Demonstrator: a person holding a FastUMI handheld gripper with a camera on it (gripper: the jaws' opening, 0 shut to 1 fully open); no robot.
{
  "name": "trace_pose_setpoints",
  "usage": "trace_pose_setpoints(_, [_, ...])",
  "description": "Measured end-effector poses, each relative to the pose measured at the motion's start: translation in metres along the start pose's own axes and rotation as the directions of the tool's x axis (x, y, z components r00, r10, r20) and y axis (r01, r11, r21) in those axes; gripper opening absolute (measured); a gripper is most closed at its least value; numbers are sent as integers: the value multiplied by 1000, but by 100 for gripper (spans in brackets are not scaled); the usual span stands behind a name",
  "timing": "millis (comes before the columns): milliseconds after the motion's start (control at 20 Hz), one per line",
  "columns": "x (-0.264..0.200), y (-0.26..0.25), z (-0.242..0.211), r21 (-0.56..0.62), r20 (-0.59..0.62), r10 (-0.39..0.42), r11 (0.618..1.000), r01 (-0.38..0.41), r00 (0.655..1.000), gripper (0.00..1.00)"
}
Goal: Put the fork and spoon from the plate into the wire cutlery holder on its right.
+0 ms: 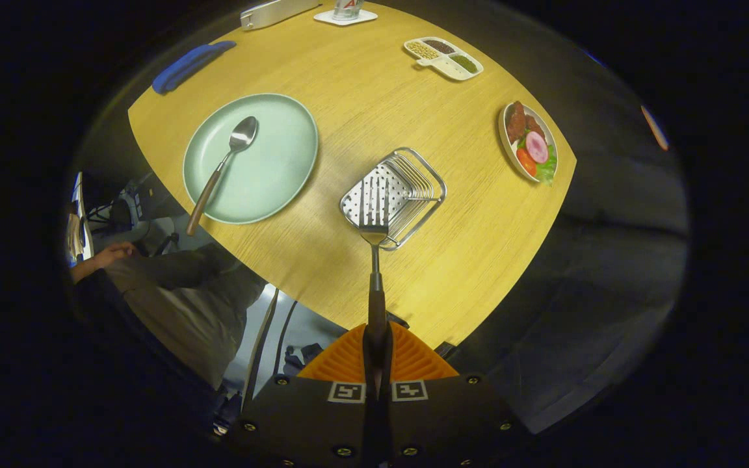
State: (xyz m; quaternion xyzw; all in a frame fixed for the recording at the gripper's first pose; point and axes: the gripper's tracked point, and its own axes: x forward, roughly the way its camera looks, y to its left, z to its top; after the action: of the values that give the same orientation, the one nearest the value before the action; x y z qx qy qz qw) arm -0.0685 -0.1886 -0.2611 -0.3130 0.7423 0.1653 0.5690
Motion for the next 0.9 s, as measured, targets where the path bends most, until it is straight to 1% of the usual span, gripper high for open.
trace_pose_setpoints(100, [9,-7,2,2,-11,-14,1000,14,1000,0])
trace_pose_setpoints(250, [16,-8,7,3,-47,6,1000,-6,999,0])
trace_pose_setpoints(400, [20,-14,16,-27,-90,-8,1000,5,996,0])
trace_pose_setpoints(600, [24,-22,24,-97,-191,-47,995,29,980,0])
trace_pose_setpoints(700, [29,-22,32,-118,-241,-41,993,13,970,1])
trace_pose_setpoints(900, [41,-23,52,-111,-306,-13,994,-22,952,0])
